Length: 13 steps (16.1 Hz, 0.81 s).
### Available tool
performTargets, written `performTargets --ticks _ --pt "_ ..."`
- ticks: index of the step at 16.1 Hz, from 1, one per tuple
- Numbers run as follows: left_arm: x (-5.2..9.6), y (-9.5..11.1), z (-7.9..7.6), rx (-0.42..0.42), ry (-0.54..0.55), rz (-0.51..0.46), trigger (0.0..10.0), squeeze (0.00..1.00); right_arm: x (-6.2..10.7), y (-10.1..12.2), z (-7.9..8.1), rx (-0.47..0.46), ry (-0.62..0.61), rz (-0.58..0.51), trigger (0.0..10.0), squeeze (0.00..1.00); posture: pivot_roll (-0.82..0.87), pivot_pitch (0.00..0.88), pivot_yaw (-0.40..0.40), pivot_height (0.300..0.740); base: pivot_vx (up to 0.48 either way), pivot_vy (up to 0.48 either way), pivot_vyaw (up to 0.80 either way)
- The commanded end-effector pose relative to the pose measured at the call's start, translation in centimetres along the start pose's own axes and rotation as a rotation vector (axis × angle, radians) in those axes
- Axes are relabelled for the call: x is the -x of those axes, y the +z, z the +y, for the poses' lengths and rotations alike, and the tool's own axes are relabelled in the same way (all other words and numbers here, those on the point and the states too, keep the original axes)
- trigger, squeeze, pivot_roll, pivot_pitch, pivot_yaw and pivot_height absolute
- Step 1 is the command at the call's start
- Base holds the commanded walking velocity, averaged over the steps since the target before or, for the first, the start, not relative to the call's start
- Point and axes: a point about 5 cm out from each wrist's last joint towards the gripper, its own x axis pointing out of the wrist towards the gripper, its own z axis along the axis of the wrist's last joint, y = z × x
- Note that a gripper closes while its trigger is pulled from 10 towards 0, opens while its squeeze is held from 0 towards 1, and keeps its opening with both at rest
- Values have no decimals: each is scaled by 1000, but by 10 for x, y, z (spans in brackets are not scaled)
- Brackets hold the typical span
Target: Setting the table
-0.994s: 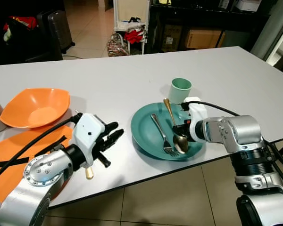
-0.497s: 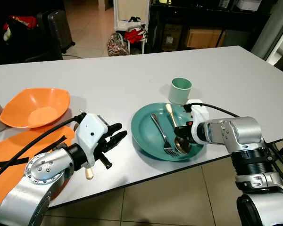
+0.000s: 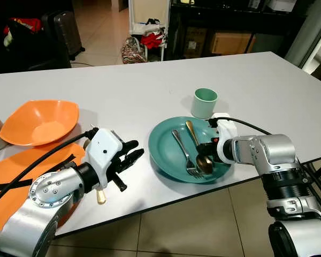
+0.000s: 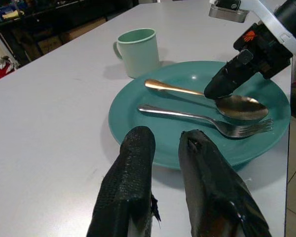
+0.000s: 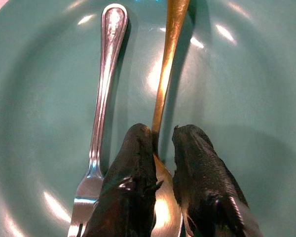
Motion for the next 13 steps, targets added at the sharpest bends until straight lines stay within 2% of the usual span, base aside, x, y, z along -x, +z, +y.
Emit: performTargets --ticks 1,3,8,10,13 --pt "-1 2 0 -13 -3 -4 10000 0 0 3 -2 1 -10 -9 10000 929 3 0 -32 740 0 0 0" --pt "0 2 1 -16 0 -5 10000 0 3 6 -2 9 -6 -29 10000 992 3 0 -32 740 0 0 0" --pt "0 4 4 -23 13 -17 10000 0 33 24 -4 75 19 -156 10000 984 -2 0 -25 740 0 0 0" --pt "0 5 6 -17 26 -33 10000 0 47 15 -4 154 14 -232 10000 949 -11 0 -15 740 0 0 0" --pt "0 5 6 -16 58 -45 10000 0 56 1 -2 210 -6 -287 10000 961 -17 0 -7 740 0 0 0"
